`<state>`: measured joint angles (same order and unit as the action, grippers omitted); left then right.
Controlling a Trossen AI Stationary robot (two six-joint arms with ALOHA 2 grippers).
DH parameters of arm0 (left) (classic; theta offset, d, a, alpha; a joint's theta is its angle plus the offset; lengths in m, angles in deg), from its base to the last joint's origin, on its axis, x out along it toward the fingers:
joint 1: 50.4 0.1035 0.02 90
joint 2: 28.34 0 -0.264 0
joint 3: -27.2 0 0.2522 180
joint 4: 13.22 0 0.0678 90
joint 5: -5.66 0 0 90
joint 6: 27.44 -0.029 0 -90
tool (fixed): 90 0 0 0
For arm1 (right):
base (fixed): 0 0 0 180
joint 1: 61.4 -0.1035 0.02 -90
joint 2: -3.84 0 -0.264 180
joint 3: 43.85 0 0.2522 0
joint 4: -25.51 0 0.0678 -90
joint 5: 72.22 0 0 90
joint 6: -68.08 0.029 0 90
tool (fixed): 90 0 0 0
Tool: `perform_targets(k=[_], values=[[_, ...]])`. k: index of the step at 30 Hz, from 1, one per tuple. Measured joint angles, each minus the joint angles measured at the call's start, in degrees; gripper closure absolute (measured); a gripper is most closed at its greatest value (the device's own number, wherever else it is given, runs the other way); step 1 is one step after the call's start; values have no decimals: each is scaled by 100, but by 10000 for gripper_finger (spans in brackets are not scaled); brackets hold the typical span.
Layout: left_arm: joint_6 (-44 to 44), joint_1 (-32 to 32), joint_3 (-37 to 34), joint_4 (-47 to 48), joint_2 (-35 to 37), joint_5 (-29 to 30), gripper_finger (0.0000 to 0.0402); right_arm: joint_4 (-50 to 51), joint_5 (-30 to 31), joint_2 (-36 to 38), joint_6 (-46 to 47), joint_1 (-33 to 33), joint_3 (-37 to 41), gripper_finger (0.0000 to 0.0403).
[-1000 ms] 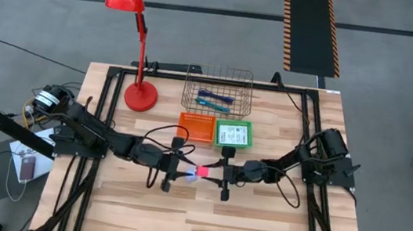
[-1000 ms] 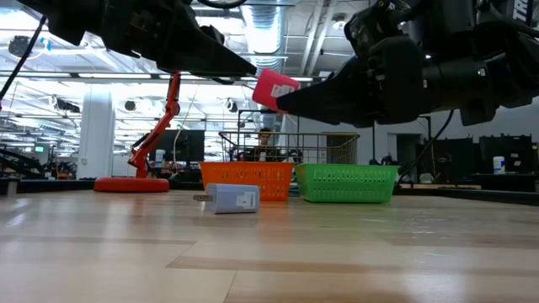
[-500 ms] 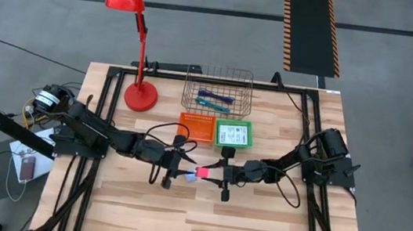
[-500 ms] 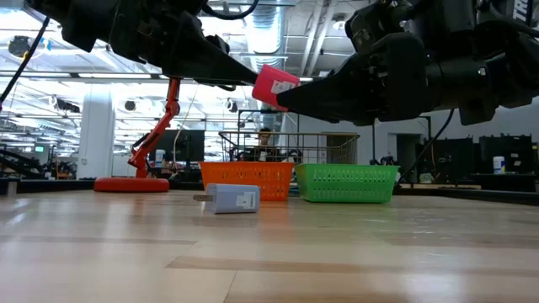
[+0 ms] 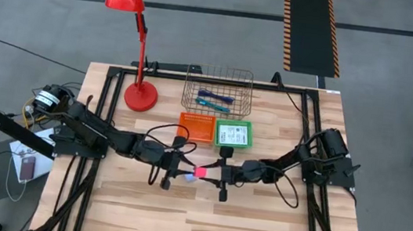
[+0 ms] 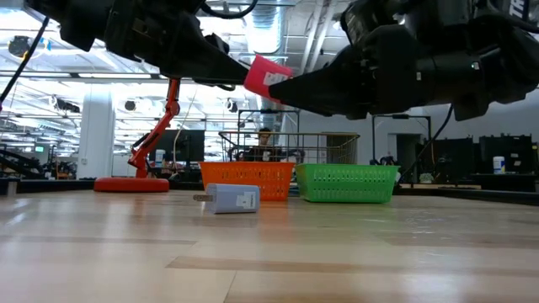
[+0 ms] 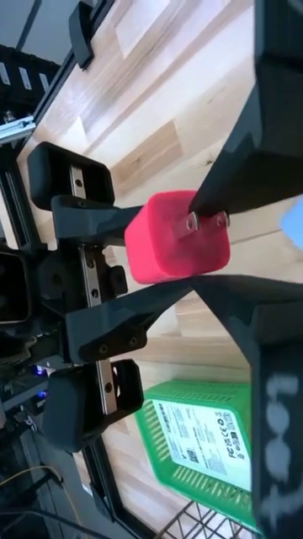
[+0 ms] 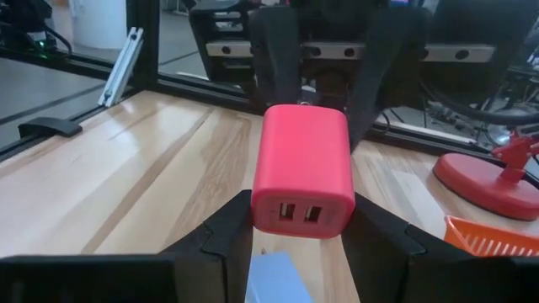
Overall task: Pick and place items into bin
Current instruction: Put the pink charger adapter into the orange bin
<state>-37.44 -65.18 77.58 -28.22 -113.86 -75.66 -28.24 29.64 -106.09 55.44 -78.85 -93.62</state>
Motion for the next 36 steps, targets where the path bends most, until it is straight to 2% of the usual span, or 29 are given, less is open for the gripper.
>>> perform_targets(k=[6, 11, 23, 29, 36], values=[[0, -1, -11, 10, 4, 63, 360, 126, 76, 0, 28, 7, -22, 258], [-32, -7, -11, -38, 4, 34, 393, 129, 41, 0, 24, 4, -26, 259], [-35, -5, -11, -97, 4, 61, 398, 127, 33, 0, 22, 2, -26, 259], [-35, -1, 0, -159, 4, 80, 399, 123, 36, 0, 19, 2, -33, 241], [-35, 6, 2, -193, 4, 123, 399, 123, 221, 0, 9, -4, -37, 240]])
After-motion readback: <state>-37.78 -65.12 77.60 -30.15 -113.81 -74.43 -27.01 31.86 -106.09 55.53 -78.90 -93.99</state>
